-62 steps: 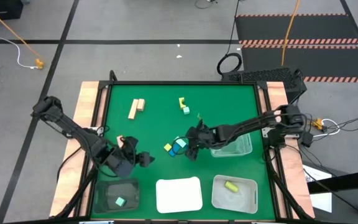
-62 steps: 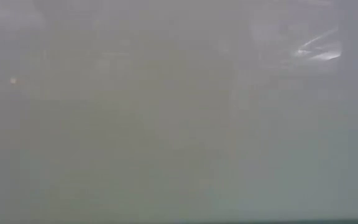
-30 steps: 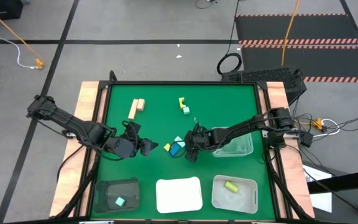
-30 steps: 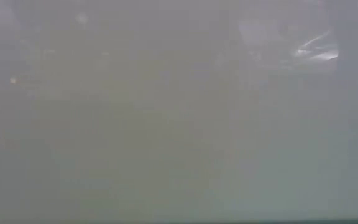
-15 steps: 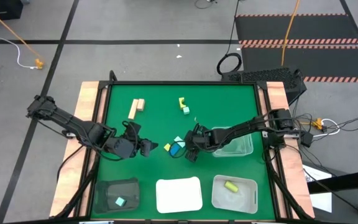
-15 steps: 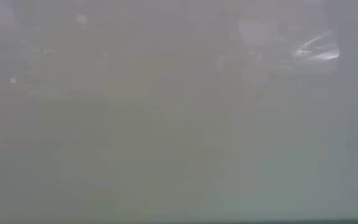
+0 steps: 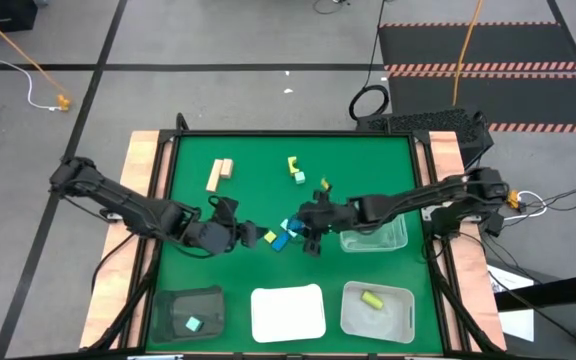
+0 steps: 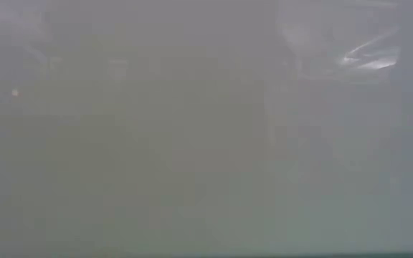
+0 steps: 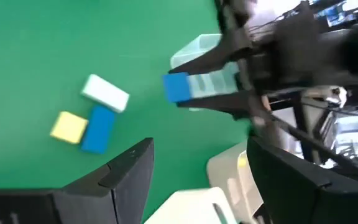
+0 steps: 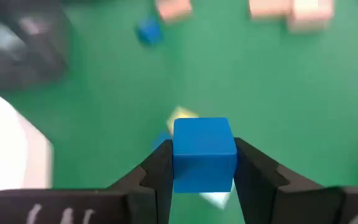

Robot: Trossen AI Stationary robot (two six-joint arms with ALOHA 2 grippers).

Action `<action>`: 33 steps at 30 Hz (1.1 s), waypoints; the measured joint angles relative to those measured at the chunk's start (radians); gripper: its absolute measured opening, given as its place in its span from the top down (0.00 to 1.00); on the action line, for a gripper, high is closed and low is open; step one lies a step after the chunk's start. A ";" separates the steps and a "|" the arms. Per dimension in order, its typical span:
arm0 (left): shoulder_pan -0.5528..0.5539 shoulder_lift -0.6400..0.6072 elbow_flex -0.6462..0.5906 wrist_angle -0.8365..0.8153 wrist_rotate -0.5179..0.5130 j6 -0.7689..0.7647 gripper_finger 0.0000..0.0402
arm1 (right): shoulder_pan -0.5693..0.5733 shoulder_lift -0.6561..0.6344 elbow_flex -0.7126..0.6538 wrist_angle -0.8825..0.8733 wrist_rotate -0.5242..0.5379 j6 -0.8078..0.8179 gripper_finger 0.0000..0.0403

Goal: Sort & place blocks by color
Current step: Put the top right blue block into the white bin

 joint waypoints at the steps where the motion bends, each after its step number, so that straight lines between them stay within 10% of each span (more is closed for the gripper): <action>1: 0.005 0.011 -0.001 0.035 0.000 0.007 0.36 | 0.002 -0.010 0.001 0.028 0.004 -0.020 0.71; 21: 0.117 0.172 -0.001 0.389 0.079 0.051 0.38 | 0.054 -0.026 0.000 0.264 0.023 -0.281 0.71; 33: 0.114 0.171 -0.002 0.353 0.107 0.063 0.78 | 0.064 -0.027 0.001 0.255 0.030 -0.324 0.65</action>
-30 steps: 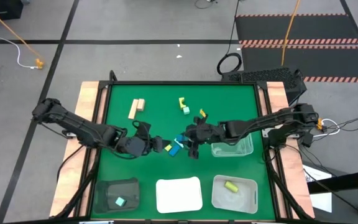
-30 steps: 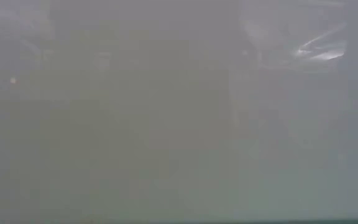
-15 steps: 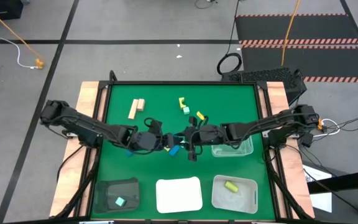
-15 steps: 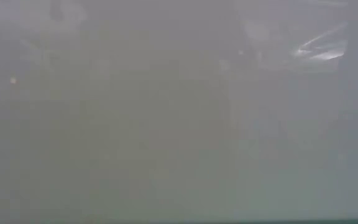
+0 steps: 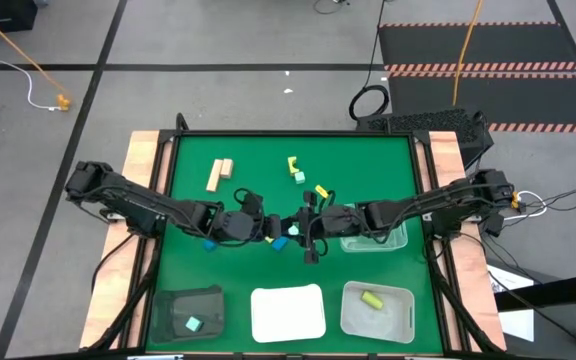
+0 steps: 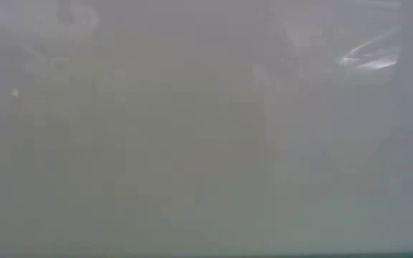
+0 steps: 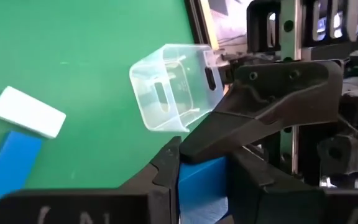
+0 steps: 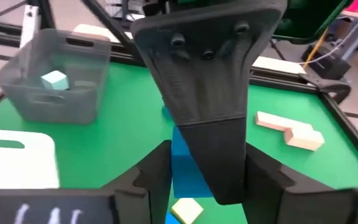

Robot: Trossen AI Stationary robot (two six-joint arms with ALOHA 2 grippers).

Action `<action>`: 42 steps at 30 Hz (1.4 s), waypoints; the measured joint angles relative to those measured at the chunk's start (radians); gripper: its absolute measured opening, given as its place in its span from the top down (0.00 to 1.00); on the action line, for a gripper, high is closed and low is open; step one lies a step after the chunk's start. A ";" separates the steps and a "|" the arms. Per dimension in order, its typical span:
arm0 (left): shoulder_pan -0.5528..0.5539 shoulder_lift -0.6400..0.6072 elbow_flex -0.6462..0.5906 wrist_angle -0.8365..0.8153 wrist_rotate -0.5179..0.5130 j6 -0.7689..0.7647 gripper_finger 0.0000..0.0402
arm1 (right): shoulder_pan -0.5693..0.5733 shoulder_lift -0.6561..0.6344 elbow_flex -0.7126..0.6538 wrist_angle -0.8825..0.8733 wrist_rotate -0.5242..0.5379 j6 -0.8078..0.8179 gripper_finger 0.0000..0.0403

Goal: Sort & place blocks by color
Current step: Put the top right blue block into the white bin

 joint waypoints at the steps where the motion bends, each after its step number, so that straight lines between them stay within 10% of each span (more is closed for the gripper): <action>1: -0.001 0.000 0.000 0.000 0.002 0.002 0.78 | 0.002 0.000 0.000 0.000 -0.005 -0.004 0.65; 29: -0.228 0.000 0.002 0.077 0.077 0.159 0.78 | 0.026 -0.247 0.000 -0.450 -0.137 0.197 0.41; 42: -0.287 0.309 0.069 0.300 0.297 0.214 0.78 | 0.026 -0.246 0.000 -0.463 -0.139 0.175 0.41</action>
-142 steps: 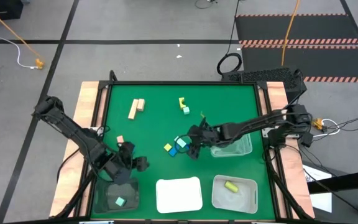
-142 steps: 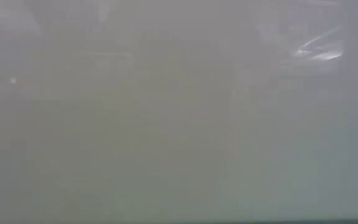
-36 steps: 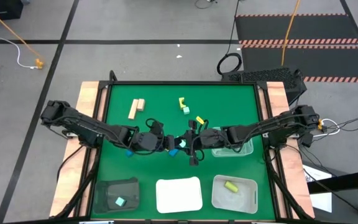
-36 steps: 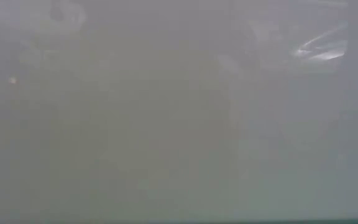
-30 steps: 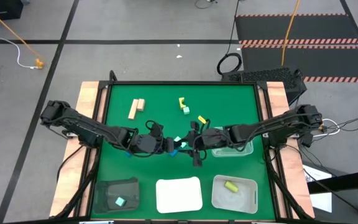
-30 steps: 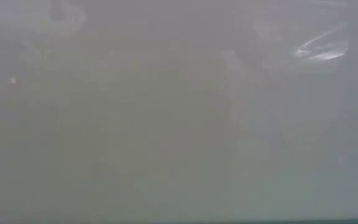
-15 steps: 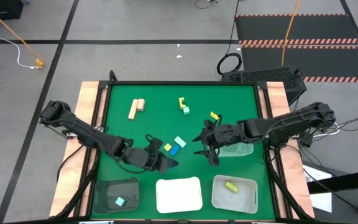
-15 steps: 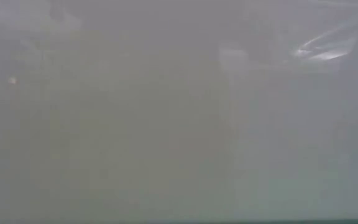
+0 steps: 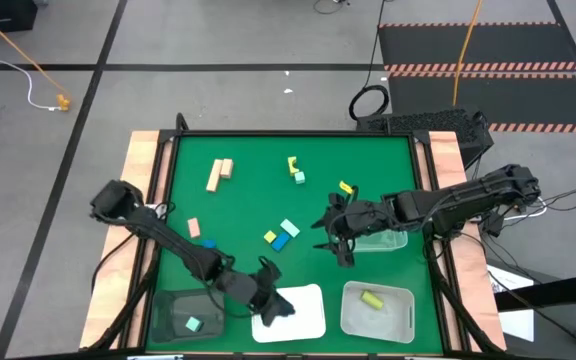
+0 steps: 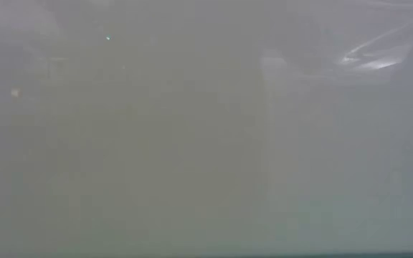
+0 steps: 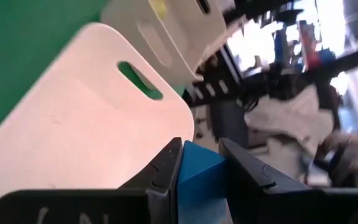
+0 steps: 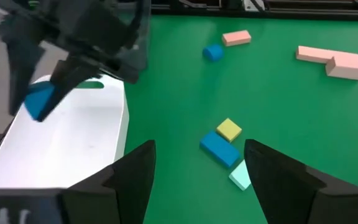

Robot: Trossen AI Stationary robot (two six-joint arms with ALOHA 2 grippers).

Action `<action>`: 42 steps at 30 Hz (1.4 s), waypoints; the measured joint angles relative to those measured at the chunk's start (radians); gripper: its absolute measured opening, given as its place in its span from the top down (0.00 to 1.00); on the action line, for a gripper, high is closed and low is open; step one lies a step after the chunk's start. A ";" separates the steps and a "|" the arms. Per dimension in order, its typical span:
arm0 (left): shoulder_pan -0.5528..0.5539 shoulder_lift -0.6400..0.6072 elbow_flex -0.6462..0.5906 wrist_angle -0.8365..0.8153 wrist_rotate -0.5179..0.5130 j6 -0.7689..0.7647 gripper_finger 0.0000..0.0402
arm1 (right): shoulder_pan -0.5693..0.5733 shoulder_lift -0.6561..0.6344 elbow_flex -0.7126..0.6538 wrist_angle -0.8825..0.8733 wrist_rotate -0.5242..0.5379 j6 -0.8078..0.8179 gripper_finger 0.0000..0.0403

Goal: Sort & place blocks by color
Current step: Put the top right blue block into the white bin, then put the bottom left brown block into the transparent bin

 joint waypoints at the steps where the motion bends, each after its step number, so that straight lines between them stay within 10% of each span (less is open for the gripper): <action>1: -0.002 0.021 0.027 -0.013 0.013 0.030 0.78 | 0.001 0.000 0.000 -0.006 0.000 0.000 0.41; 12: -0.001 0.105 0.254 -0.358 0.011 0.394 0.68 | 0.002 0.000 0.000 -0.024 -0.002 -0.003 0.41; 27: 0.111 0.048 0.263 -0.468 0.004 0.158 0.47 | 0.002 0.000 0.000 -0.042 -0.002 -0.029 0.41; 42: 0.319 -0.259 0.262 -1.582 -0.038 -0.075 0.55 | -0.011 0.000 0.000 -0.010 0.004 -0.029 0.41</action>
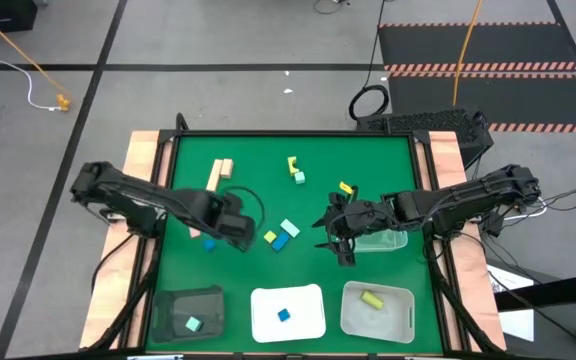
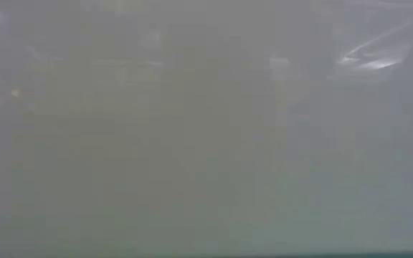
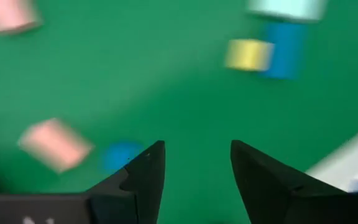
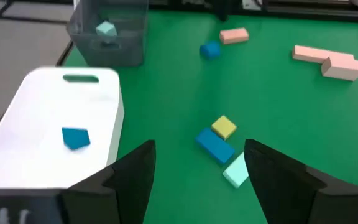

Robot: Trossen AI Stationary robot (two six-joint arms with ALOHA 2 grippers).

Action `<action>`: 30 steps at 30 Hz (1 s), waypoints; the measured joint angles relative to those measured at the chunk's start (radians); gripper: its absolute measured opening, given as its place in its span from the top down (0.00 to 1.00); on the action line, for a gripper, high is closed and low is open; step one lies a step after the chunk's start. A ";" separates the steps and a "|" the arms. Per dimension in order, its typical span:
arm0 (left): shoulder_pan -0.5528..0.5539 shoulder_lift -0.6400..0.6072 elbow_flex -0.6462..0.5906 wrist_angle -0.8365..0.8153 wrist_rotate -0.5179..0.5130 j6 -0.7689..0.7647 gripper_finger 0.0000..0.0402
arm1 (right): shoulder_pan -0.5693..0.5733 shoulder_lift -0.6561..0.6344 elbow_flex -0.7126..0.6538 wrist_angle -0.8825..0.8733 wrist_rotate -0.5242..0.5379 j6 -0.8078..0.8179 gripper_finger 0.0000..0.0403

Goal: Sort & place blocks by color
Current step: Put the bottom left brown block into the transparent bin

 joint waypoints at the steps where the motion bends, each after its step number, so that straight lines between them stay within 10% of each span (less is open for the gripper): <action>1: 0.004 -0.019 -0.008 -0.068 0.000 -0.034 0.55 | -0.005 0.000 0.000 0.005 0.000 0.003 0.41; 5: 0.014 -0.104 -0.082 -0.220 0.036 -0.162 0.55 | -0.036 0.000 0.000 0.017 0.002 0.015 0.41; 16: 0.045 -0.386 -0.497 0.019 0.086 -0.629 0.55 | -0.142 0.000 0.000 0.052 0.001 0.026 0.41; 30: 0.053 -0.376 -0.733 0.220 0.069 -0.931 0.55 | -0.175 0.000 0.000 0.054 -0.004 0.021 0.41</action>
